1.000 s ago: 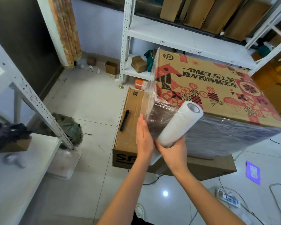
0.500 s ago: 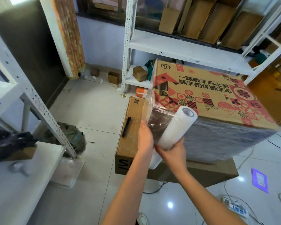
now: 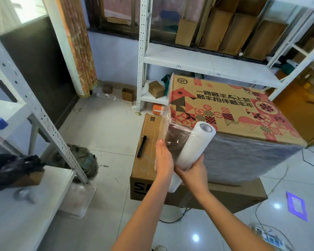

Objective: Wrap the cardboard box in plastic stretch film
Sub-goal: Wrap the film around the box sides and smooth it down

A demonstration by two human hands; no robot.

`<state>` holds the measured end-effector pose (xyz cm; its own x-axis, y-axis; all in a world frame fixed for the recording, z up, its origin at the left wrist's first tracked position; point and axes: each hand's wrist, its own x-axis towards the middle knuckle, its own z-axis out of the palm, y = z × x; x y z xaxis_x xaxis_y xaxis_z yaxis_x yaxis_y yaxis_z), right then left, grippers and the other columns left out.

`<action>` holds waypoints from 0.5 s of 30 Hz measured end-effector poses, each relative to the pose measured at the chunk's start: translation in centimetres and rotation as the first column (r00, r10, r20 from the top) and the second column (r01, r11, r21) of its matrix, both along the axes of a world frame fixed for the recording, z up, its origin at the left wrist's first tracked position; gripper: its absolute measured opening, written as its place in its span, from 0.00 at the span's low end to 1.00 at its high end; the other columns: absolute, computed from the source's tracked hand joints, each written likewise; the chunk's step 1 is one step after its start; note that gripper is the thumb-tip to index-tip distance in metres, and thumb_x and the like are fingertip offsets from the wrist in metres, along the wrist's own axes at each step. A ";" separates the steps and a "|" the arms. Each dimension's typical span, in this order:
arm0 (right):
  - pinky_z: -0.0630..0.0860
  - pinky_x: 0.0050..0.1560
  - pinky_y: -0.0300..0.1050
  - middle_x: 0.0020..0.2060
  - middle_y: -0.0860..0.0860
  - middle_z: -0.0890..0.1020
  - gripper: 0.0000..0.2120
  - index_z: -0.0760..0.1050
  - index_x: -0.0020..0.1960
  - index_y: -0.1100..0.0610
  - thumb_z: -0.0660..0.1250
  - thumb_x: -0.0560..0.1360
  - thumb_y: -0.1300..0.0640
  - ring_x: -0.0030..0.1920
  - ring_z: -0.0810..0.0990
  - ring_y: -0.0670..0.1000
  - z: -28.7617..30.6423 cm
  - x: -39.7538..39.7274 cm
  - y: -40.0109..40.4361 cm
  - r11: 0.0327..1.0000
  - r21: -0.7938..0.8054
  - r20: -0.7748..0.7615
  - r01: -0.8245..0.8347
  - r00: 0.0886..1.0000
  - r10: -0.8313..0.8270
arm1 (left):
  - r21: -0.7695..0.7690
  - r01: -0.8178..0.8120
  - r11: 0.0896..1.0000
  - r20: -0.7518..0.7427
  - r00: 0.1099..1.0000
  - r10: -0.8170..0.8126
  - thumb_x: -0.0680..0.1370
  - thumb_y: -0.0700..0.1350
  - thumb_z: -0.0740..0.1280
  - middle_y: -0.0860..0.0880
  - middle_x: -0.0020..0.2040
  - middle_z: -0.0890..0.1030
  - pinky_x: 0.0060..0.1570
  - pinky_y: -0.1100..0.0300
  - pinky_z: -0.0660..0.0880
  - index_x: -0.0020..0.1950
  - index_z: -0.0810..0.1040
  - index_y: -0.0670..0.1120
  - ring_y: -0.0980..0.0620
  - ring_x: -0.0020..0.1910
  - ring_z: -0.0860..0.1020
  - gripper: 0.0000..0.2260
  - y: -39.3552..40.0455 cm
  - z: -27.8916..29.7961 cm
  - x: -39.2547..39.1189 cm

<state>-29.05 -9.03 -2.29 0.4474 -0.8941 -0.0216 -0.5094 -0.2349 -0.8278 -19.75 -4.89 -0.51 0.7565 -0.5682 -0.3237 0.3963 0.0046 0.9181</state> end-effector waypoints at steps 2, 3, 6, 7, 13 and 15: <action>0.75 0.42 0.39 0.48 0.40 0.73 0.41 0.58 0.64 0.48 0.79 0.61 0.45 0.48 0.76 0.44 0.0 0.1 0.3 0.999 -0.023 -0.034 -0.032 0.999 0.032 | -0.066 -0.049 0.997 0.236 0.970 0.063 0.82 0.58 0.46 0.53 0.77 0.57 0.74 0.57 0.54 0.77 0.55 0.52 0.58 0.75 0.55 0.24 0.4 1.7 -0.1; 0.76 0.43 0.41 0.49 0.42 0.74 0.40 0.58 0.65 0.50 0.78 0.62 0.45 0.50 0.77 0.46 0.0 0.2 0.4 0.999 -0.034 -0.042 -0.042 0.998 0.041 | -0.135 -0.048 0.990 0.380 0.920 0.096 0.82 0.56 0.46 0.56 0.77 0.55 0.73 0.62 0.52 0.77 0.54 0.53 0.62 0.74 0.53 0.23 0.4 2.9 -0.4; 0.78 0.48 0.46 0.53 0.45 0.76 0.40 0.58 0.67 0.54 0.76 0.64 0.46 0.55 0.78 0.50 0.1 0.1 0.5 0.998 -0.042 -0.029 -0.053 0.998 0.052 | -0.173 0.002 0.985 0.478 0.874 0.082 0.83 0.51 0.47 0.57 0.77 0.55 0.72 0.64 0.52 0.76 0.58 0.54 0.65 0.74 0.51 0.20 -0.1 4.5 -0.7; 0.79 0.50 0.49 0.56 0.47 0.76 0.42 0.58 0.67 0.55 0.77 0.63 0.44 0.56 0.78 0.50 0.3 0.1 0.4 0.997 -0.049 -0.022 -0.062 0.998 0.060 | -0.151 0.008 0.988 0.478 0.876 0.066 0.84 0.49 0.47 0.56 0.76 0.56 0.72 0.64 0.53 0.75 0.60 0.54 0.64 0.74 0.52 0.19 -0.2 4.4 -0.6; 0.79 0.47 0.49 0.56 0.52 0.78 0.38 0.59 0.63 0.55 0.78 0.63 0.48 0.55 0.79 0.54 0.4 0.3 -0.2 0.996 -0.080 -0.067 -0.035 0.997 0.030 | 0.085 -0.013 0.996 0.739 0.672 -0.054 0.83 0.51 0.51 0.53 0.71 0.67 0.51 0.75 0.66 0.71 0.68 0.56 0.64 0.62 0.67 0.17 0.5 4.0 1.9; 0.80 0.49 0.50 0.56 0.51 0.77 0.38 0.59 0.63 0.52 0.78 0.63 0.47 0.56 0.79 0.53 0.1 0.4 -0.2 0.997 -0.068 -0.071 -0.027 0.997 0.022 | 0.132 0.036 0.991 0.767 0.629 -0.125 0.82 0.53 0.53 0.51 0.65 0.72 0.50 0.64 0.75 0.70 0.70 0.54 0.59 0.57 0.73 0.17 0.8 4.6 3.7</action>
<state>-28.65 -9.28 -2.15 0.4690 -0.8832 0.0075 -0.5590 -0.3034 -0.7716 -16.00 -4.09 4.05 0.7067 -0.6399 0.3018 -0.4630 -0.0958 0.8811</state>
